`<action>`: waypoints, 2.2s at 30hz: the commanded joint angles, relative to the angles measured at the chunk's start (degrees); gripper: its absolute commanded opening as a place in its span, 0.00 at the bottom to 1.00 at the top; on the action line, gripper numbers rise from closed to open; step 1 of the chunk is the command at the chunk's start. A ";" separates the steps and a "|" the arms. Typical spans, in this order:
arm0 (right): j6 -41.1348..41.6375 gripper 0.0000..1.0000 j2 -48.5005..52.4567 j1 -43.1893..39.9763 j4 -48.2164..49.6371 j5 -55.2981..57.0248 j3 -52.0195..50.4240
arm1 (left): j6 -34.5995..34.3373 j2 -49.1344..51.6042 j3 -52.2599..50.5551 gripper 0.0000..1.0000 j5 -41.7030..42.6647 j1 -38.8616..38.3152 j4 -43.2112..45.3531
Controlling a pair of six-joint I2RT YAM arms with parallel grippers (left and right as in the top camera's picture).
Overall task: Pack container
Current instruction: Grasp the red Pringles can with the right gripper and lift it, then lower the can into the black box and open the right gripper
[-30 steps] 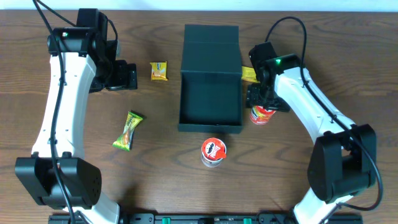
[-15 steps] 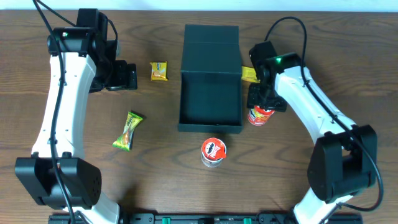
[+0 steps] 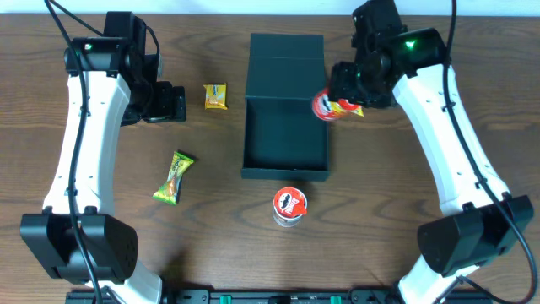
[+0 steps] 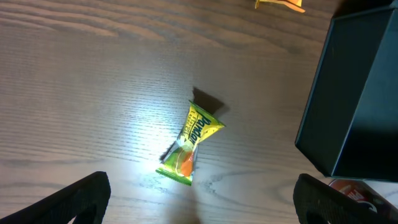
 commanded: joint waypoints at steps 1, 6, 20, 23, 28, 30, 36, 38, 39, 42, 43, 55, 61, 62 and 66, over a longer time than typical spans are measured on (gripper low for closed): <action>2.49 0.64 -0.76 -0.98 2.16 -10.75 0.66 | 0.15 -0.24 0.63 0.96 -0.63 -0.17 0.11; 6.25 0.65 -0.74 -0.98 7.82 -15.17 -1.22 | 0.15 -0.24 0.63 0.95 -0.63 -0.17 0.79; 12.17 0.67 -0.66 -5.38 30.82 -29.31 -23.96 | 0.17 -0.24 0.63 0.95 -1.51 -0.17 1.36; 12.50 0.67 -0.66 -7.50 33.24 -30.53 -27.19 | 0.17 -0.24 0.63 0.95 -1.51 -0.17 1.36; 13.62 0.68 -0.63 -9.38 37.46 -35.15 -30.40 | 0.15 -0.24 0.63 0.95 -1.49 -0.20 1.57; 14.97 0.68 -0.52 -9.33 39.39 -36.33 -31.12 | 0.17 -0.24 0.63 0.96 -1.49 -0.17 1.57; 19.67 0.68 0.68 -9.25 44.76 -38.93 -33.05 | 0.13 -0.24 0.63 0.96 -1.44 -0.20 1.46; 20.22 0.68 1.68 -9.25 45.68 -39.65 -33.20 | 0.13 -0.24 0.63 0.95 -1.44 -0.20 1.44; 20.46 0.68 2.58 -9.18 46.77 -40.74 -33.20 | 0.13 -0.24 0.63 0.95 -1.44 -0.20 1.46; 22.51 0.67 4.96 -8.83 49.88 -43.54 -33.20 | 0.13 -0.24 0.63 0.96 -1.44 -0.20 1.46; 22.80 0.67 5.81 -8.68 50.51 -43.58 -33.20 | 0.13 -0.24 0.63 0.96 -1.44 -0.20 1.46; 23.69 0.79 7.15 -8.48 53.24 -43.17 -33.20 | 0.13 -0.24 0.63 0.96 -1.44 -0.20 1.68; 23.96 0.79 7.15 -8.57 53.99 -43.08 -33.18 | 0.13 -0.24 0.63 0.96 -1.44 -0.20 2.10; 24.65 0.78 7.13 -8.72 55.36 -43.10 -33.14 | 0.13 -0.24 0.63 0.95 -1.44 -0.20 2.14; 26.43 0.56 6.54 -9.49 58.40 -45.07 -31.61 | 0.13 -0.24 0.63 0.96 -1.46 -0.20 2.12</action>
